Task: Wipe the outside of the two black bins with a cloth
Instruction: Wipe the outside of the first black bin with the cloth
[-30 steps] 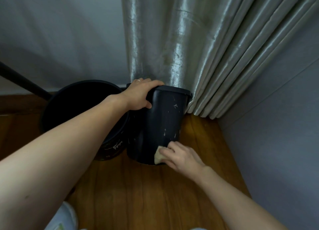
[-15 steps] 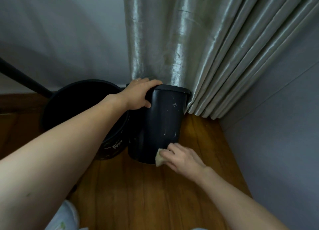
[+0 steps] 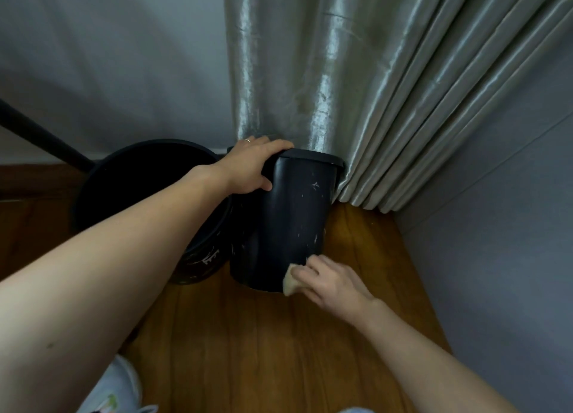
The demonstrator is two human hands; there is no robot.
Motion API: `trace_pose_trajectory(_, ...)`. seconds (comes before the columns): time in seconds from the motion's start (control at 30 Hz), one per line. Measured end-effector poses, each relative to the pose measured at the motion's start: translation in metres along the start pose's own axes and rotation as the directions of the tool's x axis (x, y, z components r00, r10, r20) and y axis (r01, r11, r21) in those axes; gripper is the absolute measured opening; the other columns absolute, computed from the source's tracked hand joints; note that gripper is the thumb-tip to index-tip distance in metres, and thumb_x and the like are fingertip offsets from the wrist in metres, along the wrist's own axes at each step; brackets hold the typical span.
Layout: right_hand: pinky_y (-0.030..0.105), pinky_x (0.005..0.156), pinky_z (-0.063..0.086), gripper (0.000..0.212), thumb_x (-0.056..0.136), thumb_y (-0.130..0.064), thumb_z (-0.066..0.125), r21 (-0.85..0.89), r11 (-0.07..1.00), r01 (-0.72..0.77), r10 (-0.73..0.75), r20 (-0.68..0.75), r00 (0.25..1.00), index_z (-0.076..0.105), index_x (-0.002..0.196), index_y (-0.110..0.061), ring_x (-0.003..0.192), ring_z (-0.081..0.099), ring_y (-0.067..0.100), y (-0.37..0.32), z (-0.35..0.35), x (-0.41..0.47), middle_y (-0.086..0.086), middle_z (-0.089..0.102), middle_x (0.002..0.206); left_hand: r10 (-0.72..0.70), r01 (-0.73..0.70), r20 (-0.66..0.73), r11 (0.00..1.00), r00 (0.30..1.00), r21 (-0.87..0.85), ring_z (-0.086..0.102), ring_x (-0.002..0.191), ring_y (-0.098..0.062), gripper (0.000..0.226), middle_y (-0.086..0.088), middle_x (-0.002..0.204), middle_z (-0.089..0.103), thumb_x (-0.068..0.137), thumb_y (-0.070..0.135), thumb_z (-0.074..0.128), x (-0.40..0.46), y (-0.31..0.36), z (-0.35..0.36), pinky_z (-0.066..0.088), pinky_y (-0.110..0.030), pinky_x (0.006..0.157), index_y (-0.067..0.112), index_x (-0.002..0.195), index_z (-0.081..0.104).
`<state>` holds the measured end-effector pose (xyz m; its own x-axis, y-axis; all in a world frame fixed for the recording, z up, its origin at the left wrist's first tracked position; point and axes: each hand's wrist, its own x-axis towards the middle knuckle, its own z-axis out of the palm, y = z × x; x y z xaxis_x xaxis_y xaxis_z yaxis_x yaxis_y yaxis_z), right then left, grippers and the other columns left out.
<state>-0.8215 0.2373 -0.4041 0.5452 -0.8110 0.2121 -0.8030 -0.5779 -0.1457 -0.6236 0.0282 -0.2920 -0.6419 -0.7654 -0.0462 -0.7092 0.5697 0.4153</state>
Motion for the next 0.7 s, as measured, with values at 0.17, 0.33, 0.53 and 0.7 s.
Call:
trace_pose_trajectory(0.17, 0.03, 0.055, 0.053, 0.03, 0.089, -0.022, 0.063, -0.052, 0.997, -0.057, 0.053, -0.086, 0.995, 0.055, 0.117, -0.015, 0.081, 0.057, 0.019, 0.011, -0.013, 0.02, 0.006, 0.058, 0.097, -0.002, 0.002, -0.004, 1.0, 1.0, 0.007, 0.037, 0.129, -0.033, 0.09, -0.01, 0.14, 0.044, 0.073, 0.014, 0.081, -0.001, 0.0, 0.001, 0.026, -0.041, 0.11, 0.029, 0.148, 0.033)
trace_pose_trajectory(0.33, 0.035, 0.055, 0.054, 0.034, 0.089, -0.027, 0.066, 0.019, 0.947, -0.32, 0.316, -0.223, 0.922, 0.061, 0.119, -0.013, 0.083, 0.057, 0.021, 0.017, -0.027, 0.043, 0.007, 0.056, 0.096, 0.003, -0.003, -0.008, 1.0, 1.0, 0.007, 0.035, 0.131, -0.033, 0.09, -0.01, 0.143, 0.043, 0.074, 0.013, 0.081, 0.0, 0.002, 0.0, 0.024, -0.04, 0.111, 0.028, 0.148, 0.033)
trace_pose_trajectory(0.53, 0.033, 0.05, 0.053, 0.031, 0.088, -0.021, 0.069, 0.006, 1.0, -0.02, 0.02, -0.025, 0.999, 0.055, 0.114, -0.015, 0.077, 0.055, 0.018, 0.009, -0.009, 0.014, 0.006, 0.055, 0.092, 0.015, -0.015, -0.015, 1.0, 1.0, -0.008, 0.036, 0.13, -0.032, 0.089, -0.009, 0.139, 0.045, 0.073, 0.014, 0.081, -0.001, -0.002, 0.001, 0.025, -0.04, 0.11, 0.029, 0.146, 0.035)
trace_pose_trajectory(0.7, 0.039, 0.06, 0.055, 0.035, 0.092, -0.028, 0.056, 0.002, 0.969, -0.246, 0.244, -0.156, 0.957, 0.057, 0.124, -0.015, 0.086, 0.055, 0.022, 0.031, -0.036, 0.055, 0.007, 0.054, 0.099, 0.013, -0.013, -0.015, 1.0, 1.0, 0.012, 0.035, 0.131, -0.033, 0.09, -0.011, 0.14, 0.044, 0.073, 0.014, 0.081, -0.001, -0.001, 0.002, 0.024, -0.039, 0.111, 0.028, 0.148, 0.033)
